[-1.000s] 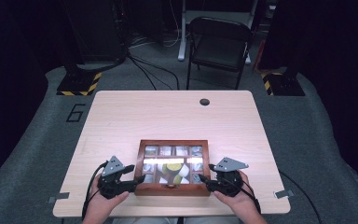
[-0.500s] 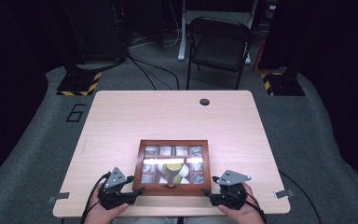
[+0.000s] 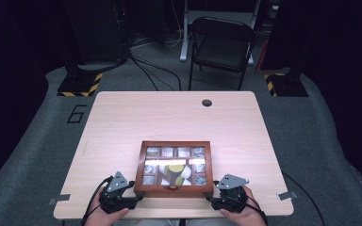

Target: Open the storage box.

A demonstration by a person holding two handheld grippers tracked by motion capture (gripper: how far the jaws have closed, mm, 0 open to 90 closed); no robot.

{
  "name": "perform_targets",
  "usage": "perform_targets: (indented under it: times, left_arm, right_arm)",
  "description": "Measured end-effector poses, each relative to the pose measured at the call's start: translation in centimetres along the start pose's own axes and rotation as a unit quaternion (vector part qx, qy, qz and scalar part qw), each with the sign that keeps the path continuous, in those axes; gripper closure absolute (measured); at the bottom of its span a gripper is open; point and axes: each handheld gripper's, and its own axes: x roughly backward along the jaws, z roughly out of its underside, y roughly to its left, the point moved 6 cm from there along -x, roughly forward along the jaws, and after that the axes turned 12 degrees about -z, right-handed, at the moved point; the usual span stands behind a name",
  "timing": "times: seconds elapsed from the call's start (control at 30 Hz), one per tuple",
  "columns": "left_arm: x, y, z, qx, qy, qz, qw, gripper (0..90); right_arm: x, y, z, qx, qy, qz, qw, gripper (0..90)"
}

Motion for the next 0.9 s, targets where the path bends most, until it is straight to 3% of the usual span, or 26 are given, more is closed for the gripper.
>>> perform_targets:
  times: [0.1,0.23,0.5,0.73,0.9]
  left_arm:
    - [-0.32,-0.11,0.15,0.004,0.006,-0.002,1.0,40.3]
    - [-0.35,-0.09,0.04,0.014,0.007,0.0,0.9999,39.4]
    - [-0.61,-0.48,-0.25,0.022,0.005,-0.005,0.9997,39.4]
    - [-0.57,-0.46,-0.42,0.015,0.005,-0.004,0.9999,39.8]
    - [-0.19,-0.59,-0.75,0.024,-0.008,0.001,0.9997,42.7]
  right_arm:
    - [-0.1,0.02,0.02,0.01,0.003,0.006,0.9999,43.0]
    - [0.04,-0.09,0.05,-0.001,0.002,-0.004,1.0,45.2]
    - [0.27,-0.58,0.09,-0.007,0.0,0.003,1.0,48.1]
    - [0.37,-0.8,0.03,-0.011,-0.003,0.005,0.9999,49.3]
    - [0.5,-0.84,-0.18,-0.013,-0.014,0.002,0.9998,49.5]
